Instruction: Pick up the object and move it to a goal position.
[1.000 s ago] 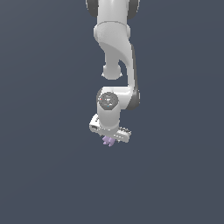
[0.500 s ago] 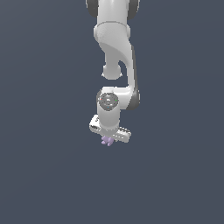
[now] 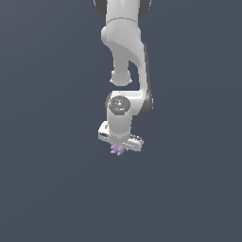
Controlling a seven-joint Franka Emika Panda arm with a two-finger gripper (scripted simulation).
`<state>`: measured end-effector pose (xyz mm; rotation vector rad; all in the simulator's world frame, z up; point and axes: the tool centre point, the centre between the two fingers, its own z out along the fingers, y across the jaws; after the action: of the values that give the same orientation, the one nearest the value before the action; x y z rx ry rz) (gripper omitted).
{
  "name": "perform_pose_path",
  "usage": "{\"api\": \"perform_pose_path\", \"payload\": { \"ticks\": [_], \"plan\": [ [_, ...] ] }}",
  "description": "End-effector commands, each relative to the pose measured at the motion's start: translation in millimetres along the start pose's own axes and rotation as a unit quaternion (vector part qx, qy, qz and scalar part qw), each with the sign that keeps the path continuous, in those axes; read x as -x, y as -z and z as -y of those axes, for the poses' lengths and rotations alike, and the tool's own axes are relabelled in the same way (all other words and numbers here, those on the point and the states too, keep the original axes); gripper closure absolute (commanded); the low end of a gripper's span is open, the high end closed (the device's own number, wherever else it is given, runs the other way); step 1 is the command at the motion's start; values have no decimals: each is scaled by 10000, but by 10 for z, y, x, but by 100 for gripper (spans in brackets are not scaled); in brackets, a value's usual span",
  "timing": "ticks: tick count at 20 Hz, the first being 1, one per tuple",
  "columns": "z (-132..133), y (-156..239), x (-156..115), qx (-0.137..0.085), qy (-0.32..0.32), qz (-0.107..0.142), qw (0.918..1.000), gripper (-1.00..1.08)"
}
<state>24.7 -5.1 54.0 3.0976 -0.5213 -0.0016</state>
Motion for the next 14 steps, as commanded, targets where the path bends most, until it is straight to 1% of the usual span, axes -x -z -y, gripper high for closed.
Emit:
{"api": "perform_pose_path", "payload": {
  "ticks": [1,7,14],
  "plan": [
    [38,88,55,-2,3,-5,10000,108],
    [170,413,274,-2,3,-5,10000,108],
    [401,985,655,-2,3,-5,10000,108]
  ]
}}
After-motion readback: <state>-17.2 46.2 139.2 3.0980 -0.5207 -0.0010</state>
